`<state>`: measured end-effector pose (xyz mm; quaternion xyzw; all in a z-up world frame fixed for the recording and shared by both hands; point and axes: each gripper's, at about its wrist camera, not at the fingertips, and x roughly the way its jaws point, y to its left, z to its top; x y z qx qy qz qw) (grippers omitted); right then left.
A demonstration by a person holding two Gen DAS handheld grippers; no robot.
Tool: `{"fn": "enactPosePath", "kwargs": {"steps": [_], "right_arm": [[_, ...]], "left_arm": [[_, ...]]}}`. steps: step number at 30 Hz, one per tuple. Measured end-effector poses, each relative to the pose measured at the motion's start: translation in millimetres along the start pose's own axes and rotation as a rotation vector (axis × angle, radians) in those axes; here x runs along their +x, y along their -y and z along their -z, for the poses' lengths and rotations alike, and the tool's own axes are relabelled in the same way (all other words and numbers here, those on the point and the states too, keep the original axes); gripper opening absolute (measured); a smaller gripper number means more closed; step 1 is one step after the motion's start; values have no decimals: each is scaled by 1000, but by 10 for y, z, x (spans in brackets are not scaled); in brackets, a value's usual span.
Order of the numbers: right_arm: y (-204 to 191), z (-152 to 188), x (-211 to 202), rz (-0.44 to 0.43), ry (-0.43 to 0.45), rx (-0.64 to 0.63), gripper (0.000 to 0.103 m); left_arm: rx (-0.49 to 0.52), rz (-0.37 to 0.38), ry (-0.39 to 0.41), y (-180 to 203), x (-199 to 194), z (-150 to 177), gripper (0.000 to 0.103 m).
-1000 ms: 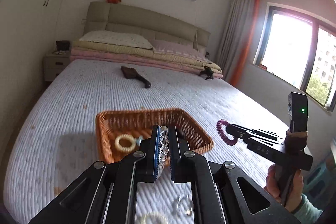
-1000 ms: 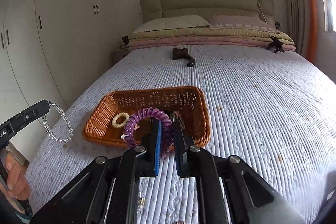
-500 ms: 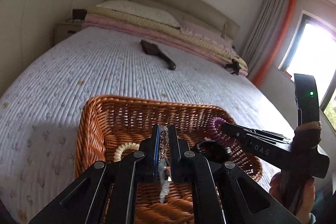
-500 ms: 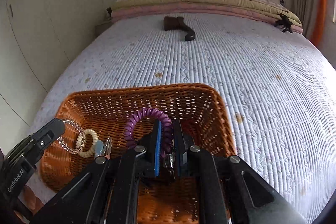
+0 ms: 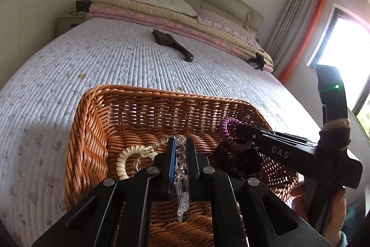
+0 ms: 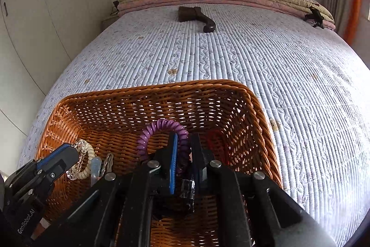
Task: Organize jewelry
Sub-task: 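Carry clear bead bracelet in left tool and purple hair tie in right tool into basket, open both, then withdraw both open tools from the basket toward the remaining jewelry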
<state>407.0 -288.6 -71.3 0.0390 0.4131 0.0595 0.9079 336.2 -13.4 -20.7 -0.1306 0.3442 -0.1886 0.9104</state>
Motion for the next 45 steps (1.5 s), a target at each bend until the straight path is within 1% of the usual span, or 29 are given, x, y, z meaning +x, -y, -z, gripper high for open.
{"fn": "enactPosePath", "kwargs": {"steps": [1, 3, 5, 6, 8, 13, 15, 17, 18, 20, 24, 26, 29, 31, 33, 35, 40, 41, 43, 45], "right_arm": [[8, -3, -8, -7, 1, 3, 14], [31, -6, -32, -21, 3, 11, 14], [76, 3, -88, -46, 15, 29, 19], [97, 8, -121, -56, 23, 35, 19], [124, 27, -216, -75, 43, 39, 20], [89, 87, -557, -70, 78, 7, 22], [75, 123, -735, -71, 100, -5, 27], [79, 184, -967, -70, 133, -13, 34], [89, 237, -1102, -72, 152, -16, 35], [114, 365, -1347, -75, 184, -19, 35], [180, 802, -1843, -83, 266, 1, 36], [188, 964, -2001, -97, 285, 4, 36], [178, 1219, -2249, -104, 314, -2, 36], [136, 1340, -2374, -102, 327, -15, 36], [92, 1446, -2493, -94, 343, -25, 36], [91, 1532, -2583, -104, 361, -35, 36], [87, 1802, -2683, -109, 390, -61, 36], [101, 1860, -2680, -113, 387, -64, 36], [132, 1973, -2608, -112, 367, -78, 36], [172, 2092, -2490, -94, 338, -81, 36]], "left_arm": [[5, -4, 2, 3, -10, 1, 10], [5, -8, 8, 15, -60, 14, 21], [-6, -4, 23, 4, -115, 19, 53], [-14, -5, 37, -9, -159, 25, 56], [-21, 2, 54, -6, -221, 19, 57], [-42, 20, 95, 35, -505, 12, 57], [-25, 23, 117, 95, -678, 1, 57], [-12, 39, 142, 170, -885, 19, 57], [-5, 48, 154, 206, -1003, 41, 57], [12, 47, 185, 280, -1263, 115, 57], [40, 60, 242, 410, -1798, 352, 59], [46, 65, 263, 464, -2025, 455, 63], [46, 69, 289, 505, -2327, 594, 64], [53, 58, 312, 527, -2514, 683, 64], [59, 58, 332, 539, -2694, 784, 64], [69, 49, 346, 558, -2834, 879, 64], [87, 16, 362, 571, -3024, 1139, 64], [88, 1, 362, 562, -3036, 1185, 64], [98, -62, 370, 538, -3054, 1312, 64], [109, -93, 361, 507, -3029, 1395, 64]]}}
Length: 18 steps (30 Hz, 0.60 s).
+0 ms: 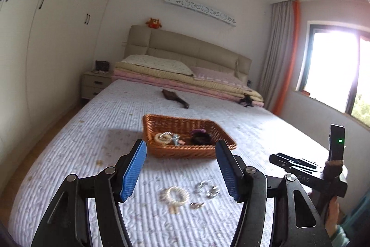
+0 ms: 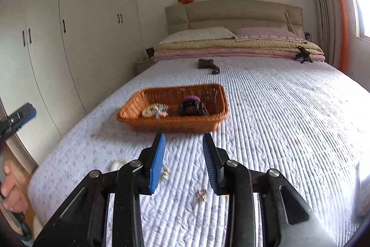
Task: Organize jewelry
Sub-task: 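Withdraw both open tools from the basket toward the remaining jewelry, then grasp the large clear bead bracelet with left tool while right tool grasps gold pendant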
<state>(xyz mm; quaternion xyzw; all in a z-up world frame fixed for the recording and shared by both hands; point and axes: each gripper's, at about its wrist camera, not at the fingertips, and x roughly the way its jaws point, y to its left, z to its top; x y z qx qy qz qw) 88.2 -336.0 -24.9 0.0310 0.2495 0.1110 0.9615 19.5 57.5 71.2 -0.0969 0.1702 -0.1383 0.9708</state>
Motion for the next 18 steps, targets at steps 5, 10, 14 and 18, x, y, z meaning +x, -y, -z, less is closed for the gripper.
{"fn": "enactPosePath", "kwargs": {"steps": [5, 10, 14, 18], "right_arm": [[155, 288, 241, 8, -88, 46, 36], [159, 432, 376, 30, -134, 12, 36], [166, 538, 440, 23, -160, 10, 36], [155, 592, 500, 25, -183, 4, 36]], "left_arm": [[-22, -21, -78, -124, 176, 255, 64], [-106, -56, -130, -304, 331, 488, 63], [-126, -54, -183, -344, 491, 641, 63], [-153, -27, -256, -358, 704, 736, 63]]}}
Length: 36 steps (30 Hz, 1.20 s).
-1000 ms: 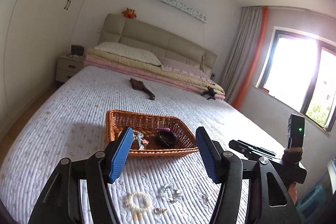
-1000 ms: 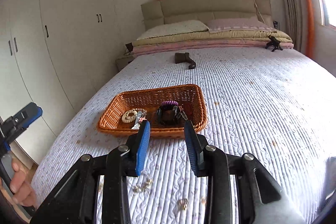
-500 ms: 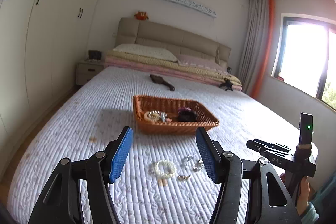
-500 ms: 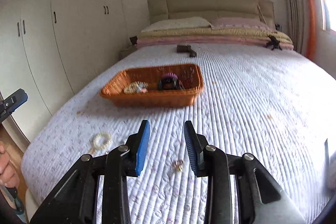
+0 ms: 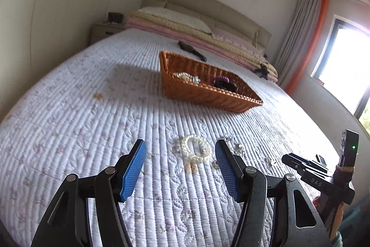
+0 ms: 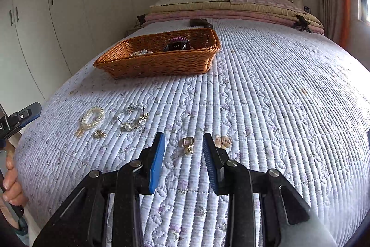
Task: Organize jewelry
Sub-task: 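Grasp the large clear bead bracelet with left tool while right tool grasps gold pendant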
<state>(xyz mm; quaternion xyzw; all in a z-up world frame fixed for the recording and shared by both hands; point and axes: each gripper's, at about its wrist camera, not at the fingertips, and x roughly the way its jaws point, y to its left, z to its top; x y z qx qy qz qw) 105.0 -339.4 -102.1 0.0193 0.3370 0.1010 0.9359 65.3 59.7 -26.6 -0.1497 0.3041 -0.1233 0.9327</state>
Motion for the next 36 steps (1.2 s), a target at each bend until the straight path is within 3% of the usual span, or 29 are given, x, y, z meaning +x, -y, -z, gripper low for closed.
{"fn": "enactPosePath", "kwargs": {"steps": [6, 13, 22, 27, 31, 36], "right_arm": [[-51, 48, 98, 26, -40, -14, 36], [-24, 85, 202, 67, -80, 11, 36], [-46, 97, 278, 64, -102, 4, 36], [-71, 88, 332, 69, -109, 4, 36], [-62, 73, 366, 78, -111, 12, 36], [-93, 40, 423, 104, -122, 2, 36]], "left_arm": [[-34, 7, -62, -27, 276, -40, 63], [2, -33, -141, 33, 522, -51, 63], [15, -23, -201, 100, 701, -89, 63], [15, -25, -234, 119, 865, -128, 55], [34, -28, -250, 147, 941, -84, 42], [67, -48, -238, 206, 966, -40, 41]]}}
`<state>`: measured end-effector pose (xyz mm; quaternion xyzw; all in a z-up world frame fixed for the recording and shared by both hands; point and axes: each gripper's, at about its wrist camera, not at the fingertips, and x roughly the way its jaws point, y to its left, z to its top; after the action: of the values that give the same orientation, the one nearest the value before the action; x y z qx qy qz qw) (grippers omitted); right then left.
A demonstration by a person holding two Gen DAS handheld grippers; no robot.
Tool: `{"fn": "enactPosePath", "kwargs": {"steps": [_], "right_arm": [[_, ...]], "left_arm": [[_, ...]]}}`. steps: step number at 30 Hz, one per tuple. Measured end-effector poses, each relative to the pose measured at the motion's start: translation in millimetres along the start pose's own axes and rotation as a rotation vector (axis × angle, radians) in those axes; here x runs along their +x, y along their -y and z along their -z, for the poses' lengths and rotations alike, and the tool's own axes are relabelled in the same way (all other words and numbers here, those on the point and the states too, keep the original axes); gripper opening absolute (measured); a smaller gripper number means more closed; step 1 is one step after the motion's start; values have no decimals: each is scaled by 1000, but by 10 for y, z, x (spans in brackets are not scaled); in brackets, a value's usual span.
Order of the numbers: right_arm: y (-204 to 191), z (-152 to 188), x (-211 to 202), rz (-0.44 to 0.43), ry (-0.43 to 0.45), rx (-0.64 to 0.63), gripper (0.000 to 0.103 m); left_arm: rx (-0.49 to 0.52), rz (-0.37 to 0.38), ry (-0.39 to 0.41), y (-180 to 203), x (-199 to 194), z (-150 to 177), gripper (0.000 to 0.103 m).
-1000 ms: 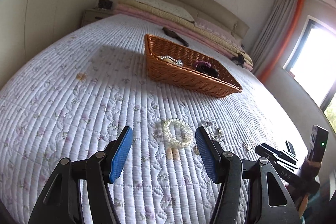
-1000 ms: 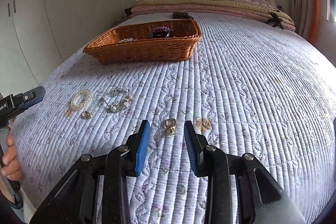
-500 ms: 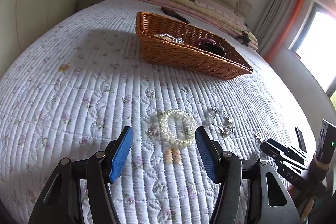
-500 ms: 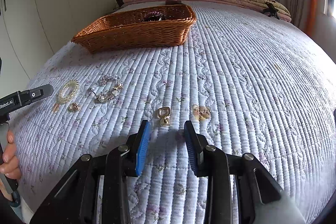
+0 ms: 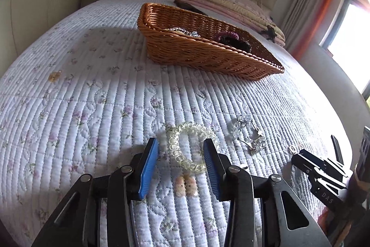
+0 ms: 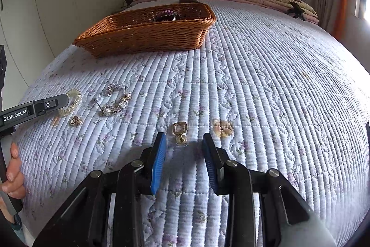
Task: Organize jewelry
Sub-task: 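Grasp the large clear bead bracelet with left tool while right tool grasps gold pendant, then carry bracelet and gold pendant into the basket and open both tools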
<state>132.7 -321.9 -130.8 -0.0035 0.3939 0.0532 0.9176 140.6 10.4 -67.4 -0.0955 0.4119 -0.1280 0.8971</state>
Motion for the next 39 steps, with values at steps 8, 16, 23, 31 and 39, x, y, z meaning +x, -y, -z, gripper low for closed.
{"fn": "enactPosePath", "kwargs": {"steps": [8, 16, 23, 31, 39], "right_arm": [[-75, -19, 49, 19, -2, -32, 15], [-38, 23, -40, -15, 29, -23, 12], [-4, -2, -189, -47, 47, -9, 12], [20, -145, -422, -128, 81, 34, 12], [-63, -605, -679, -147, 189, 9, 12]], "left_arm": [[89, -117, 0, 194, 87, 32, 17], [147, -137, 40, 299, 32, 91, 8], [153, -107, 105, 289, -175, 128, 8], [148, -36, 172, 320, -472, 32, 8], [152, 22, 279, 388, -758, -309, 8]]}}
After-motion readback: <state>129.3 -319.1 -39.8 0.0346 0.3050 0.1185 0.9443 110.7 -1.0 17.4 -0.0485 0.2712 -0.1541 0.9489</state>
